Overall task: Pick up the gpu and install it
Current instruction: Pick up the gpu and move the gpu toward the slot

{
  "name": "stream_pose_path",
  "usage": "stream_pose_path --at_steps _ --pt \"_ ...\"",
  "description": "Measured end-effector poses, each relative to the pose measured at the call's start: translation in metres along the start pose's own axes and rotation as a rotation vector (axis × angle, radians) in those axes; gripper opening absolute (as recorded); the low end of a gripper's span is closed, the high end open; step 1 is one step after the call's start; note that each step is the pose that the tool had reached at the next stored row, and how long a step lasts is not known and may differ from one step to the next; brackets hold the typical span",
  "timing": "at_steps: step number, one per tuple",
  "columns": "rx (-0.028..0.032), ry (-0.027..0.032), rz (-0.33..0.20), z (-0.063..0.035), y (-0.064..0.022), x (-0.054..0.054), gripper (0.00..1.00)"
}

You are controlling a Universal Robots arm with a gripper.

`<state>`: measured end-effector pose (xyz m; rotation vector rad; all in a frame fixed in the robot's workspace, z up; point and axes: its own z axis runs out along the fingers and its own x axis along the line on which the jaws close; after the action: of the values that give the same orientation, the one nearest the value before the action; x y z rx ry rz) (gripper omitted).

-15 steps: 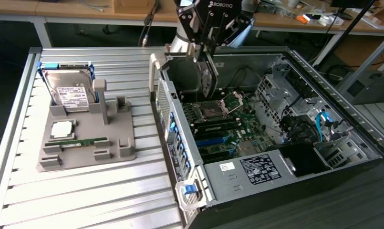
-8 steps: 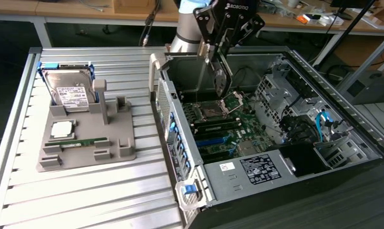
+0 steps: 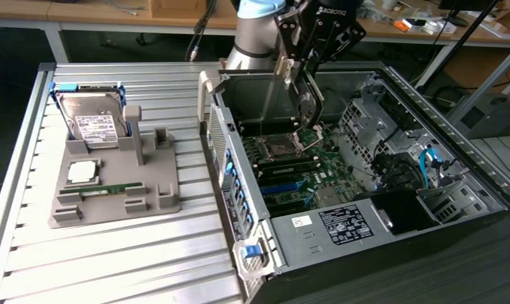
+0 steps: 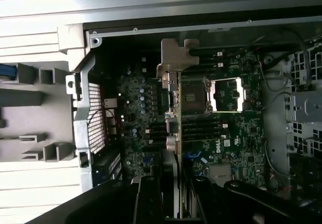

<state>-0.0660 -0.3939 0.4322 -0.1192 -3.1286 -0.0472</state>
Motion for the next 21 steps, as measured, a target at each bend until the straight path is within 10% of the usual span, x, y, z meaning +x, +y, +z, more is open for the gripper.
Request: stream_pose_path --at_steps 21 --pt "0.0028 0.0180 0.000 0.0071 -0.0087 -0.054 0.27"
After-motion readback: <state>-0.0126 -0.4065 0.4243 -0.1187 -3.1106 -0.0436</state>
